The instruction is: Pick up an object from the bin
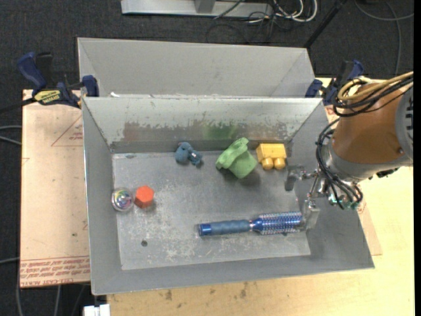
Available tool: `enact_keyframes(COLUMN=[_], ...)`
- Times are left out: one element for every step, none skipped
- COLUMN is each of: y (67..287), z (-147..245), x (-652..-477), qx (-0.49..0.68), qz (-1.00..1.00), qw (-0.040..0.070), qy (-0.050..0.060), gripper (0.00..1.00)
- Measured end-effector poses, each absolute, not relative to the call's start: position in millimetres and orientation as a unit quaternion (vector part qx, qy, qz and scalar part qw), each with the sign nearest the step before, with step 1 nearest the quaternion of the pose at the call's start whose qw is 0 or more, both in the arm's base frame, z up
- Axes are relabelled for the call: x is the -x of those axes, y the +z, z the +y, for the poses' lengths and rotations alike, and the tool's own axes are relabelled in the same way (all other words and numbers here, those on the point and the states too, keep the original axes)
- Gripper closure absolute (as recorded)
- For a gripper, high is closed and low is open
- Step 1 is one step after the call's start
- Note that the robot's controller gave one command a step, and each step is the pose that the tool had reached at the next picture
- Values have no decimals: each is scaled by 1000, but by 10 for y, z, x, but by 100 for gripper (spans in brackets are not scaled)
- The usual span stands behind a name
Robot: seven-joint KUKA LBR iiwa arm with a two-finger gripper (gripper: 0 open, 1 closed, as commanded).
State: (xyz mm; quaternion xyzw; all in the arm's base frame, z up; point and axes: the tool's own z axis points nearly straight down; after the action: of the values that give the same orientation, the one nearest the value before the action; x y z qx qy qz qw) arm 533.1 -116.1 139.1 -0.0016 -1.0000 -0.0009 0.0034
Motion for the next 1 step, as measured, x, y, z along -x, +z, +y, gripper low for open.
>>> enact_keyframes(y=[669], z=[-992], x=[-5294], qx=[57], qz=[-998], qw=[2], qy=[-1], gripper=[0])
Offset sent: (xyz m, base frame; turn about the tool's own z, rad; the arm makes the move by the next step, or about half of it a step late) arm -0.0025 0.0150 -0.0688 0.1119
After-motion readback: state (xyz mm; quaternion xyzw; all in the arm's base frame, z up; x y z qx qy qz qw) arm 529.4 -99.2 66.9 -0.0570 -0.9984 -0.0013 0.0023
